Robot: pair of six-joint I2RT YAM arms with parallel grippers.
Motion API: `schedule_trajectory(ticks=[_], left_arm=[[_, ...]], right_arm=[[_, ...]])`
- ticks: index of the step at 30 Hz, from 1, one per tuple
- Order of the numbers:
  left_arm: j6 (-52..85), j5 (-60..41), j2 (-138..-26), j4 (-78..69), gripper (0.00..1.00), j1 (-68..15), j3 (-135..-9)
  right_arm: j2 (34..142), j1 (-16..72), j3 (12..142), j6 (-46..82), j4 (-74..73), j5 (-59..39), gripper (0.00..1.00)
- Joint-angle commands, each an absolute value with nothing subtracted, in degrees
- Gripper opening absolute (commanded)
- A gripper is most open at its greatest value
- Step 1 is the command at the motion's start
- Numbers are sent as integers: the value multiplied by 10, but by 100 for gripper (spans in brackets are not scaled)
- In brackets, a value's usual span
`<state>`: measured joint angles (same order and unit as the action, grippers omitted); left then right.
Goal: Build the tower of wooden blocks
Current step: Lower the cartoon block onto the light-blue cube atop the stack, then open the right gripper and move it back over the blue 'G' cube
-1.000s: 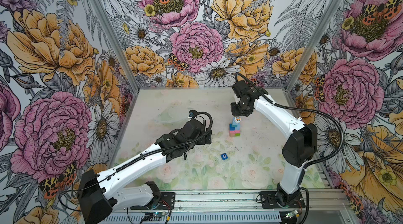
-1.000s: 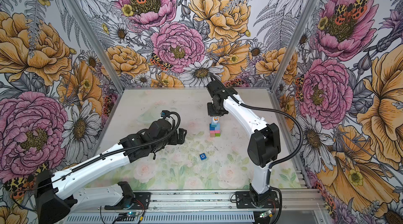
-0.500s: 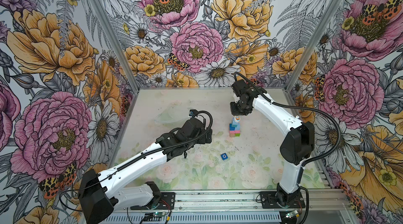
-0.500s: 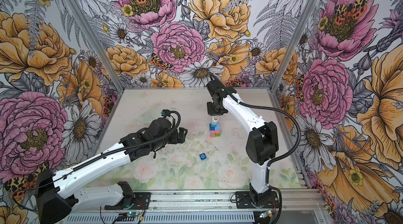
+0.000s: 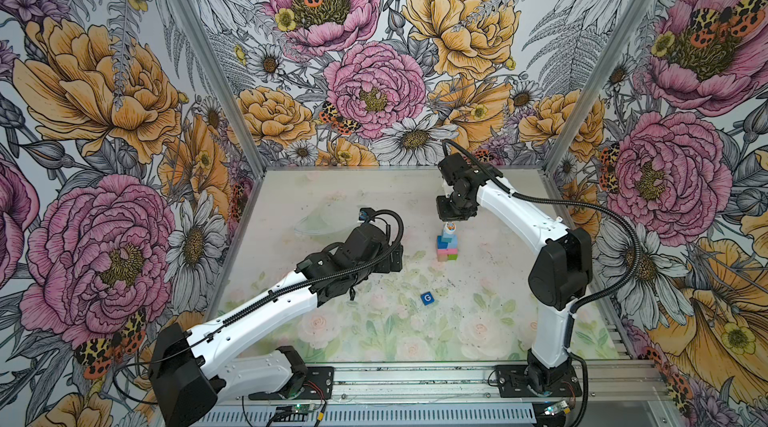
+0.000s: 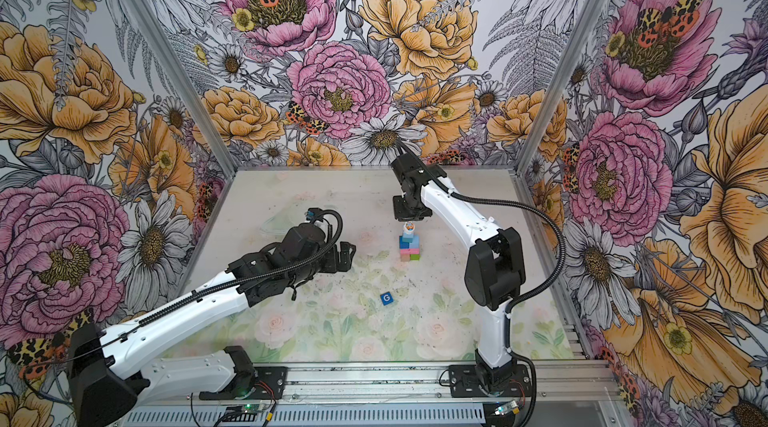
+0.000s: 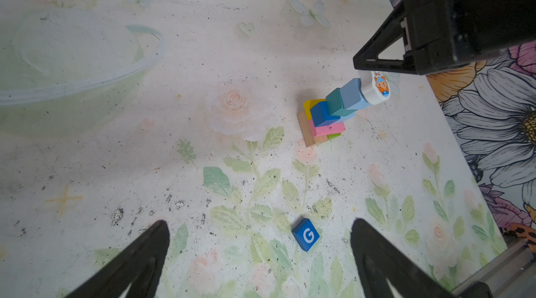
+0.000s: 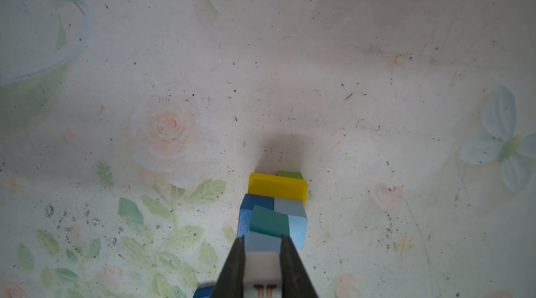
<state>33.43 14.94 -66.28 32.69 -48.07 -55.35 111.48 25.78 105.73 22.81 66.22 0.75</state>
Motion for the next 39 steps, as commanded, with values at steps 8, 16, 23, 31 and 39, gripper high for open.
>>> schedule_trajectory(ticks=[8, 16, 23, 31, 39], left_arm=[[322, 136, -657, 309, 99, -473, -558], [323, 136, -654, 309, 99, -470, -553], [323, 137, -650, 309, 99, -466, -551], [319, 142, -626, 317, 99, -460, -548], [340, 148, -545, 340, 99, -473, -511]], right_arm=[[1127, 252, 1078, 222, 664, 9, 24], [1130, 252, 1082, 221, 663, 9, 28], [1129, 252, 1084, 221, 663, 8, 32], [1085, 252, 1114, 218, 672, 21, 47], [988, 268, 1078, 236, 694, 31, 50]])
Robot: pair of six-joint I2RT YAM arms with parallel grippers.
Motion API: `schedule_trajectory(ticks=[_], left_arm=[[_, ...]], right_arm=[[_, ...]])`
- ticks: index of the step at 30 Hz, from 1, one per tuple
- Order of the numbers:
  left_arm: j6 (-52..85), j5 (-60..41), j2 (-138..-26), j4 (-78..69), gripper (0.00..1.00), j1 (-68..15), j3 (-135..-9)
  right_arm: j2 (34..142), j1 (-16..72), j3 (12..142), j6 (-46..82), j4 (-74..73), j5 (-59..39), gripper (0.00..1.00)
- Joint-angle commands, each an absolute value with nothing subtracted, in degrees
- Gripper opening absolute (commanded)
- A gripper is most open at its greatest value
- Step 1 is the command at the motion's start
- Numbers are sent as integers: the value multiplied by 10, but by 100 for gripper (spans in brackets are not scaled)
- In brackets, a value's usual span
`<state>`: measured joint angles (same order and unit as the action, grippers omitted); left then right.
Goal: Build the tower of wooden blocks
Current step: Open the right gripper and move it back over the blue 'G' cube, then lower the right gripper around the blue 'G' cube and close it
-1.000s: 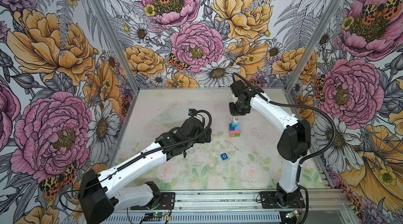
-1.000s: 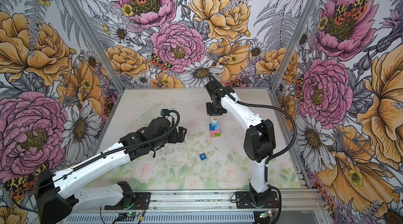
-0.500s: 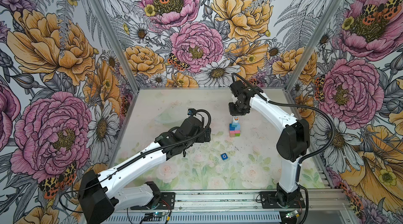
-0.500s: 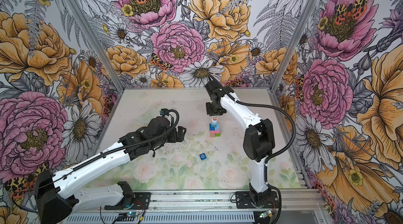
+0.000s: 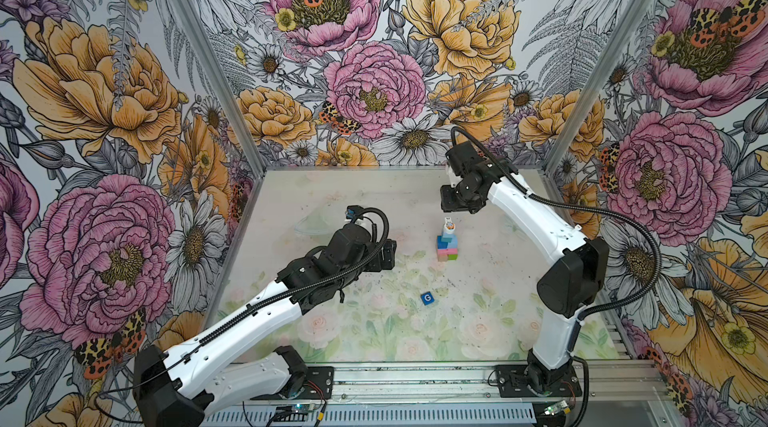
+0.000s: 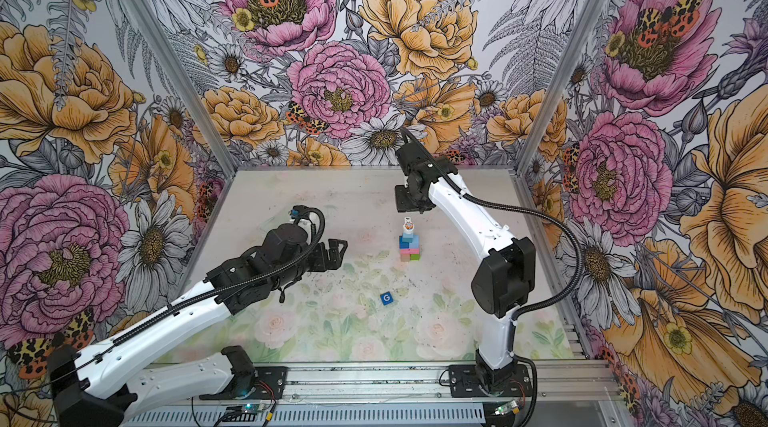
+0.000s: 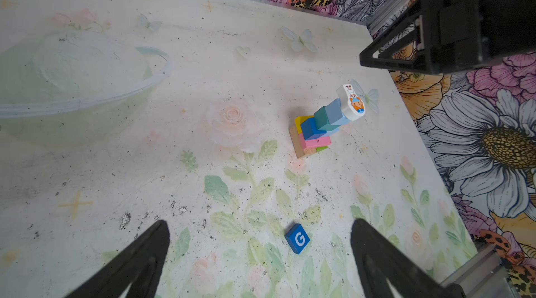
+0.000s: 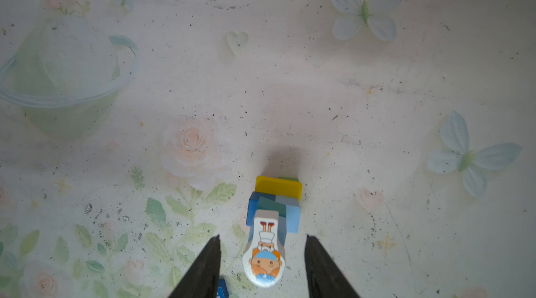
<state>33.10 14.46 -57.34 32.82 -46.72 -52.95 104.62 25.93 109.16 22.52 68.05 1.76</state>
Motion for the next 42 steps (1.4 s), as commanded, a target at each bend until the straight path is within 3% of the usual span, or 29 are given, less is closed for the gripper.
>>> schedule_trajectory(ticks=[1, 14, 22, 34, 42], left_arm=[[346, 152, -531, 346, 99, -481, -503], [494, 302, -393, 407, 99, -729, -391], [561, 367, -383, 407, 99, -845, -342], [561, 381, -376, 407, 99, -867, -339], [560, 376, -359, 413, 99, -857, -334]], right_arm=[[971, 275, 1062, 240, 693, 32, 50], [769, 445, 732, 371, 597, 59, 51], [727, 519, 596, 434, 522, 73, 51], [774, 533, 550, 434, 450, 66, 54], [867, 532, 559, 417, 400, 46, 55]])
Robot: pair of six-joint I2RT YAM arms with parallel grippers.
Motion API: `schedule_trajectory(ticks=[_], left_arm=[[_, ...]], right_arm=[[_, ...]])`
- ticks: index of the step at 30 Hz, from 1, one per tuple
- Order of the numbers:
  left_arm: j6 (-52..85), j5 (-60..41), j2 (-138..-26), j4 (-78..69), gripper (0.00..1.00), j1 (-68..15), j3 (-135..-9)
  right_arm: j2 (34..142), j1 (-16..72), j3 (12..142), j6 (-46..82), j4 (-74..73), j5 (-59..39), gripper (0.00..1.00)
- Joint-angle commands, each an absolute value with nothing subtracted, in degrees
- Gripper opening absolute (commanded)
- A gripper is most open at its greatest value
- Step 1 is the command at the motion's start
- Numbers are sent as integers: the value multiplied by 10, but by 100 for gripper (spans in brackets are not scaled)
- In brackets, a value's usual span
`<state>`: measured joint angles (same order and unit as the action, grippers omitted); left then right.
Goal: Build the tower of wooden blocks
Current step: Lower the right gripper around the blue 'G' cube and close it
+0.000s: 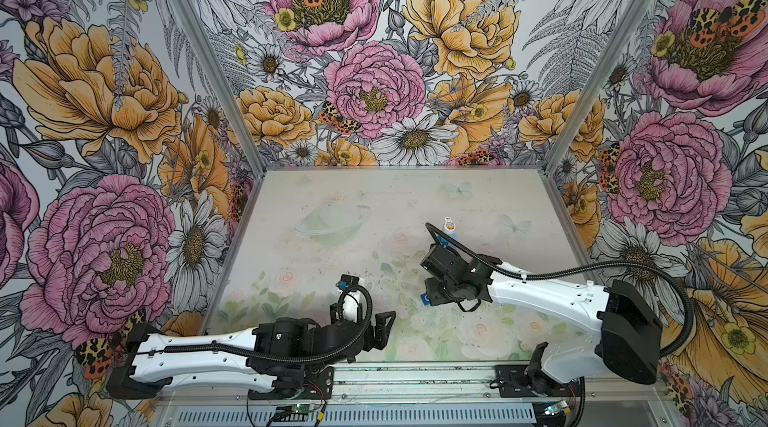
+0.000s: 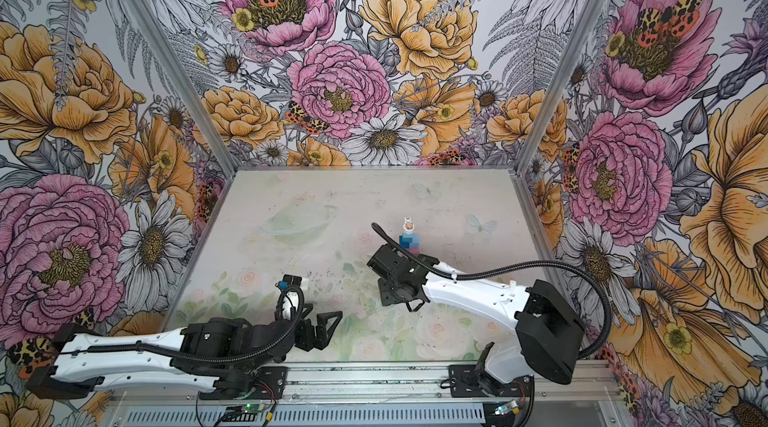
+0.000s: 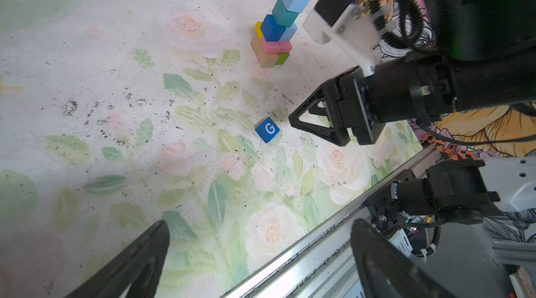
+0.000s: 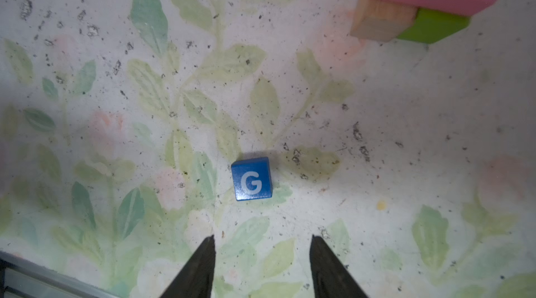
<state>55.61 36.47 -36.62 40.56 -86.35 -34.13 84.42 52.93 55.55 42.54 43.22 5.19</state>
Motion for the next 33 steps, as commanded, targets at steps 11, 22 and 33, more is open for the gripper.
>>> schedule_trajectory(ticks=[11, 22, 33], left_arm=[[556, 367, -349, 424, 99, -841, -335], [552, 363, -341, 426, 99, -831, -336], [550, 360, -336, 426, 99, -828, -335]], right_arm=[[936, 522, 568, 396, 368, 27, 55], [963, 510, 573, 387, 365, 25, 52], [986, 507, 588, 382, 365, 14, 42]])
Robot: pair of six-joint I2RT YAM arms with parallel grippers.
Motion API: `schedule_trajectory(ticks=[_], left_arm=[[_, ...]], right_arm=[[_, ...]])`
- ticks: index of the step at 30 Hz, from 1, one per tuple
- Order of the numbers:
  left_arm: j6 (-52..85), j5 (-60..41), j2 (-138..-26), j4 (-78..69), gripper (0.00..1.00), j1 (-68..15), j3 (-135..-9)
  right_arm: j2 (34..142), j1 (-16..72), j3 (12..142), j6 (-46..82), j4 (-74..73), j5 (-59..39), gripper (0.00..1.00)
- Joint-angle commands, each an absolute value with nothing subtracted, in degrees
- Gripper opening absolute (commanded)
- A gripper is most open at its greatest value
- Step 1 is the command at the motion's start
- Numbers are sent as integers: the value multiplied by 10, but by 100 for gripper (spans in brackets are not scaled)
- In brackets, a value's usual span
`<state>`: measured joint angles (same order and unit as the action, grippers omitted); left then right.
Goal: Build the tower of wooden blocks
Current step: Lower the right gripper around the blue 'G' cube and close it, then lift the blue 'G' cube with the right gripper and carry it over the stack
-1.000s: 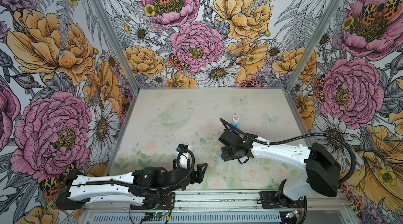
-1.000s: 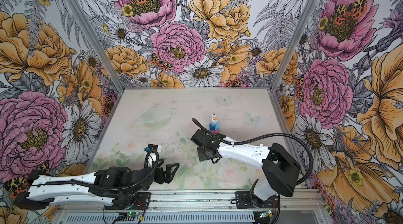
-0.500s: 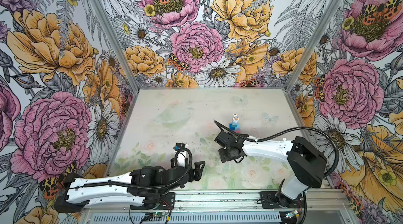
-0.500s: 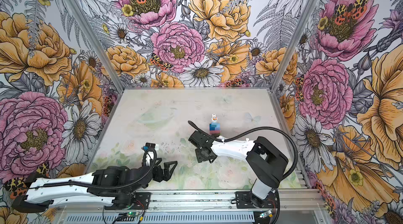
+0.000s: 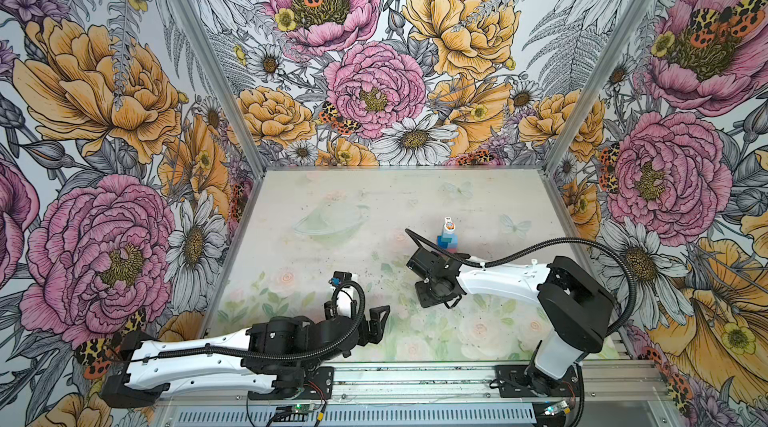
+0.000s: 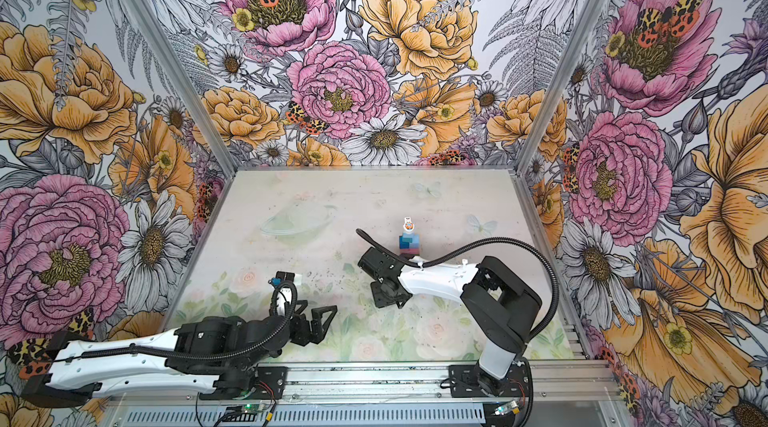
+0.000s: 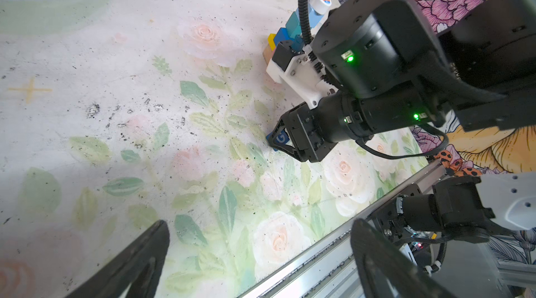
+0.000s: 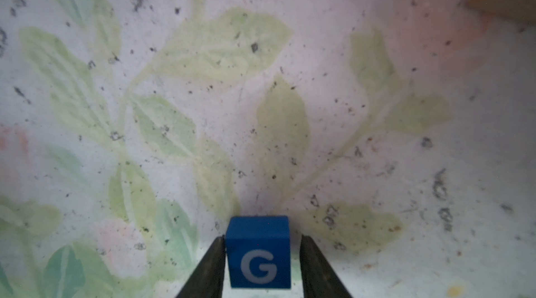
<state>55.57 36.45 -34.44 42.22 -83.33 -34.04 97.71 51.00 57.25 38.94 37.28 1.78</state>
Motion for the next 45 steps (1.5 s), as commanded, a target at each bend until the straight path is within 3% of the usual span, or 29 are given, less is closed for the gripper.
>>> schedule_trajectory(ticks=[1, 12, 33, 45], left_arm=[[550, 360, -335, 426, 99, -828, -334], [541, 356, -331, 428, 99, -817, -338], [502, 323, -326, 429, 99, -741, -356], [464, 298, -335, 428, 99, -694, -385]], right_arm=[[987, 508, 587, 382, 365, 13, 42], [981, 506, 584, 386, 368, 11, 27], [912, 494, 632, 374, 436, 18, 23], [862, 484, 735, 349, 538, 49, 23]])
